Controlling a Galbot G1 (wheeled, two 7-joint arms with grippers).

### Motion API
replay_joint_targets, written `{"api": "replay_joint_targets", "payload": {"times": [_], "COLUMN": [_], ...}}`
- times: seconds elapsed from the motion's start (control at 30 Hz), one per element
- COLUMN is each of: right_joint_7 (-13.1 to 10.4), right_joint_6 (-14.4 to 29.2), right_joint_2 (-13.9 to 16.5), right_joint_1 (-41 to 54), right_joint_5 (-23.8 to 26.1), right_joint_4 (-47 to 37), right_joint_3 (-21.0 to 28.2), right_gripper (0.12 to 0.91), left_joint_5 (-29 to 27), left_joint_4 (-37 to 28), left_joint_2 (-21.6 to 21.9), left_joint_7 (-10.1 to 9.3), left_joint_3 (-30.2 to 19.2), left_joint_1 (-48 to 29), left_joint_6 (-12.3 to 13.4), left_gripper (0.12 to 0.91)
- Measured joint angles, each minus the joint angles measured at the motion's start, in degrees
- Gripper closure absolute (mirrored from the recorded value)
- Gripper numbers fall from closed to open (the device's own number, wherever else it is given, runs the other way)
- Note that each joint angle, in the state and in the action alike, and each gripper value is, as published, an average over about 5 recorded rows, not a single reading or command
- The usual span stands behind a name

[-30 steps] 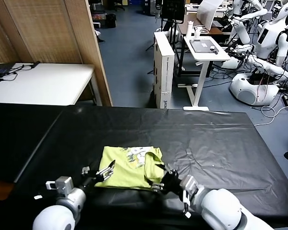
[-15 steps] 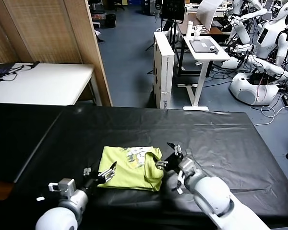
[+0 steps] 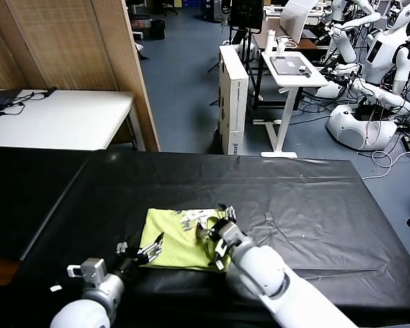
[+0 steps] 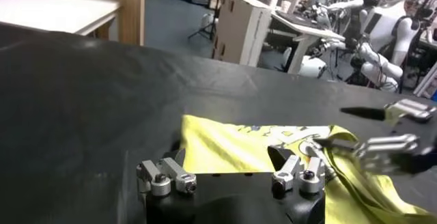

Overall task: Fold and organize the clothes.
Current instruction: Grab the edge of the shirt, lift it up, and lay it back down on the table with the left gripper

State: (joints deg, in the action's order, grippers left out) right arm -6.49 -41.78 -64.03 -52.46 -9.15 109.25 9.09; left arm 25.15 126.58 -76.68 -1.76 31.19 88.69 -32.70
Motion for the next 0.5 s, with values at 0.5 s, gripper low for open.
{"api": "replay_joint_targets", "payload": {"times": [0.5], "right_joint_7": [0.9], "right_joint_6": [-0.4], "right_joint_2": [4.6], "right_joint_1": [-4.7], "right_joint_5": [0.6], "right_joint_4": [5.1], "right_joint_3": [-9.0], "right_gripper": [0.118], "left_joint_5": [-0.1], "left_joint_4": [-0.1], "left_joint_2": [-0.3], "left_joint_7": [0.03], "left_joint_3": [-0.3], "left_joint_1": [-0.1], "left_joint_6": [0.2], "left_gripper": [0.123]}}
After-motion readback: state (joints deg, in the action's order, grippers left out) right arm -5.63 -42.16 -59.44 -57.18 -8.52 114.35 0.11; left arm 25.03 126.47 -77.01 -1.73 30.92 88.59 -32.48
